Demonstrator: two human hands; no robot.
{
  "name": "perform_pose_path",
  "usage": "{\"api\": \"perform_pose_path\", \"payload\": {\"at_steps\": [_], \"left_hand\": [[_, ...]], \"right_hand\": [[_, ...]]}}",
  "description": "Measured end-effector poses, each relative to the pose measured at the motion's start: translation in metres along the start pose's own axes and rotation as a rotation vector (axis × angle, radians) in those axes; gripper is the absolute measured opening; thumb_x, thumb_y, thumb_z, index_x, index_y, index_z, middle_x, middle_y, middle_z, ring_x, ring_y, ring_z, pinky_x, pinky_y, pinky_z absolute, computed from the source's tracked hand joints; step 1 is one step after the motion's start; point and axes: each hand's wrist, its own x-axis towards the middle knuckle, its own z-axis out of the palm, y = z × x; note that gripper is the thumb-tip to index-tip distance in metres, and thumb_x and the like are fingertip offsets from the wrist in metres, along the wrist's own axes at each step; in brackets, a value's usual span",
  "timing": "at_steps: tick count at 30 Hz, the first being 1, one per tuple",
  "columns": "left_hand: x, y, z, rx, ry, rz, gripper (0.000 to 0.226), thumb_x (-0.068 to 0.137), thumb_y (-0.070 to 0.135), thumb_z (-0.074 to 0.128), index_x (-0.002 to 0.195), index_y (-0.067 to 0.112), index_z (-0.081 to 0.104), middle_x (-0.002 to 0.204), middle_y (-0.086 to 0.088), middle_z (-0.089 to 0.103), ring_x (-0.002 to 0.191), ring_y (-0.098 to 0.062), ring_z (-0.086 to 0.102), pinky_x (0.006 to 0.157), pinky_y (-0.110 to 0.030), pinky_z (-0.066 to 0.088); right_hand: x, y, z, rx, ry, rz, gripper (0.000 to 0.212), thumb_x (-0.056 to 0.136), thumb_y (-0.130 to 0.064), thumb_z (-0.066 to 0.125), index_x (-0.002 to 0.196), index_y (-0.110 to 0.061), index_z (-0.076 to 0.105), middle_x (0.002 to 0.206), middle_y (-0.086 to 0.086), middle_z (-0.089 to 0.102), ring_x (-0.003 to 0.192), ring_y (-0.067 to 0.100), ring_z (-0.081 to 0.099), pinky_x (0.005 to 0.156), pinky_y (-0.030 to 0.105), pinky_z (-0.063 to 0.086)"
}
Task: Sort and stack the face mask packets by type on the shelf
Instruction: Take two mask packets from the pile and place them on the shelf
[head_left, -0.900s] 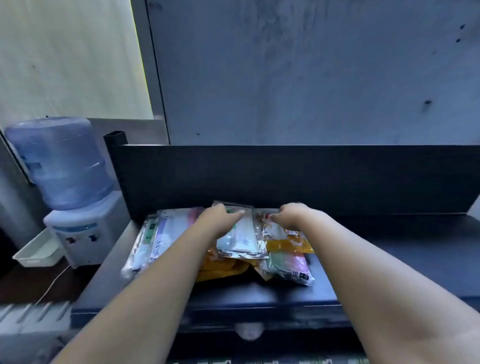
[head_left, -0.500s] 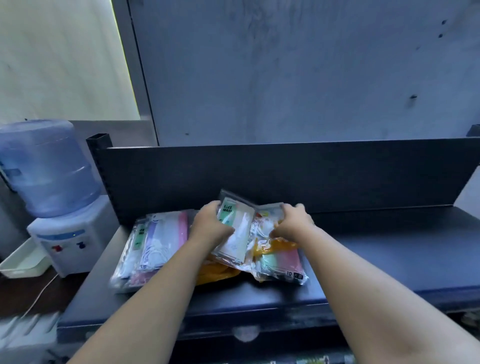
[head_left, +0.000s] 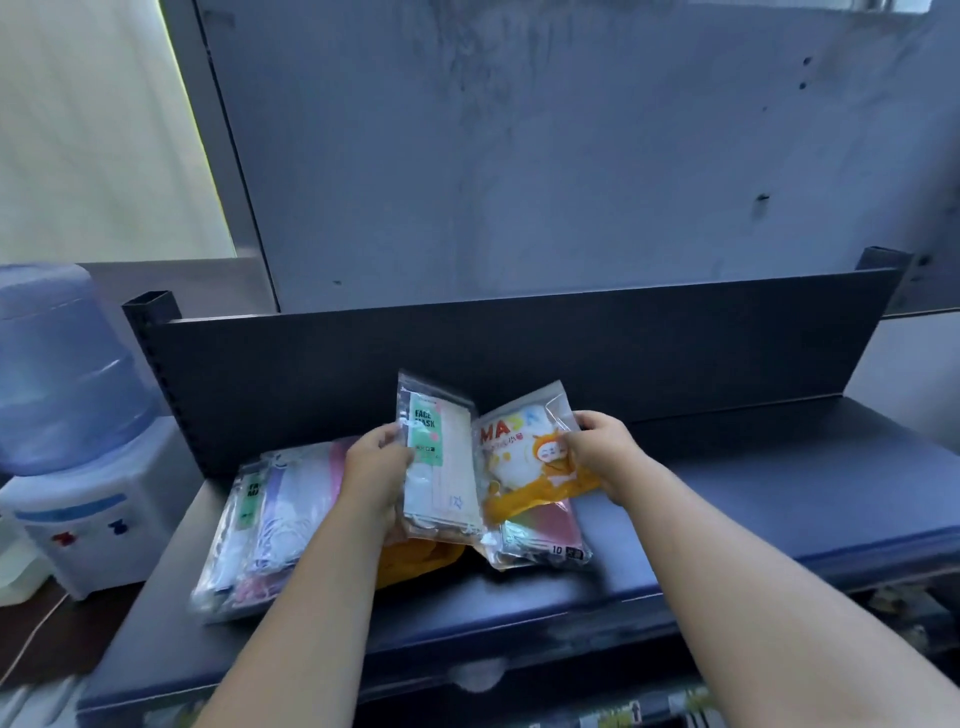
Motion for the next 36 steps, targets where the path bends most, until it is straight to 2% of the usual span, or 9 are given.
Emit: {"api": "perform_pose_path", "payload": {"at_steps": [2,6,8,12,15,20,24,30,36], "left_hand": [[-0.008,0.007,0.007,0.021,-0.054,-0.009,0.028,0.103,-0.002,0.05,0.104,0.02,0.067,0.098,-0.014,0.076,0.088,-0.033,0.077,0.069,-0.044,0.065],[-0.014,-0.002,0.024,0.097,-0.094,-0.021,0.028,0.102,-0.004,0.049,0.11,0.017,0.065,0.099,-0.016,0.076,0.081,-0.032,0.078,0.057,-0.039,0.063],[-0.015,-0.012,0.036,0.106,-0.131,-0.039,0.036,0.101,-0.007,0.047,0.119,0.019,0.063,0.104,-0.017,0.076,0.082,-0.034,0.08,0.061,-0.043,0.064],[-0.028,-0.022,0.073,0.061,-0.193,-0.048,0.041,0.101,-0.008,0.049,0.116,0.028,0.062,0.104,-0.015,0.078,0.083,-0.032,0.081,0.074,-0.052,0.066],[-0.038,-0.028,0.112,0.054,-0.183,0.003,0.042,0.098,-0.01,0.052,0.118,0.025,0.065,0.107,-0.011,0.078,0.087,-0.029,0.081,0.075,-0.048,0.066],[-0.053,-0.041,0.205,-0.034,-0.128,0.065,0.044,0.098,-0.008,0.053,0.131,0.02,0.061,0.106,-0.01,0.079,0.077,-0.023,0.079,0.07,-0.042,0.062],[-0.078,-0.056,0.291,-0.125,-0.103,0.051,0.044,0.098,-0.012,0.048,0.129,0.016,0.061,0.1,-0.01,0.078,0.066,-0.015,0.077,0.056,-0.032,0.063],[-0.091,-0.075,0.37,-0.11,-0.08,0.014,0.041,0.099,-0.008,0.048,0.127,0.017,0.064,0.109,-0.01,0.078,0.088,-0.025,0.079,0.065,-0.036,0.063],[-0.082,-0.09,0.413,0.012,-0.086,-0.031,0.036,0.095,-0.007,0.047,0.115,0.012,0.069,0.105,-0.014,0.079,0.084,-0.03,0.078,0.059,-0.036,0.06]], "right_hand": [[-0.004,0.0,-0.008,0.088,0.032,-0.011,0.016,0.101,-0.007,0.063,0.105,-0.014,0.076,0.097,0.013,0.079,0.085,0.032,0.078,0.078,0.05,0.067],[-0.009,-0.001,-0.036,0.208,0.07,-0.038,0.017,0.1,-0.002,0.063,0.099,-0.013,0.075,0.089,0.011,0.078,0.062,0.018,0.076,0.049,0.029,0.06],[-0.008,0.0,-0.053,0.246,0.081,-0.048,0.016,0.1,-0.002,0.063,0.104,-0.012,0.075,0.093,0.013,0.078,0.06,0.017,0.076,0.047,0.027,0.057],[-0.004,0.012,-0.1,0.267,0.111,-0.059,0.019,0.103,-0.004,0.059,0.113,-0.009,0.075,0.1,0.015,0.079,0.065,0.019,0.077,0.047,0.028,0.058],[0.004,0.022,-0.143,0.285,0.121,-0.066,0.017,0.104,-0.006,0.059,0.111,-0.011,0.074,0.099,0.015,0.078,0.063,0.018,0.078,0.046,0.028,0.058],[0.034,0.038,-0.233,0.287,0.127,-0.096,0.019,0.103,-0.008,0.062,0.102,-0.021,0.075,0.091,0.006,0.08,0.072,0.018,0.079,0.058,0.03,0.061],[0.056,0.051,-0.299,0.242,0.112,-0.082,0.023,0.104,-0.006,0.058,0.098,-0.022,0.073,0.097,0.008,0.079,0.09,0.029,0.078,0.083,0.047,0.064],[0.084,0.064,-0.375,0.205,0.101,-0.04,0.023,0.106,-0.007,0.054,0.105,-0.018,0.074,0.101,0.009,0.08,0.094,0.029,0.078,0.086,0.049,0.065],[0.114,0.088,-0.42,0.141,0.145,-0.011,0.02,0.102,-0.008,0.06,0.098,-0.018,0.076,0.1,0.01,0.08,0.097,0.033,0.077,0.088,0.054,0.064]]}}
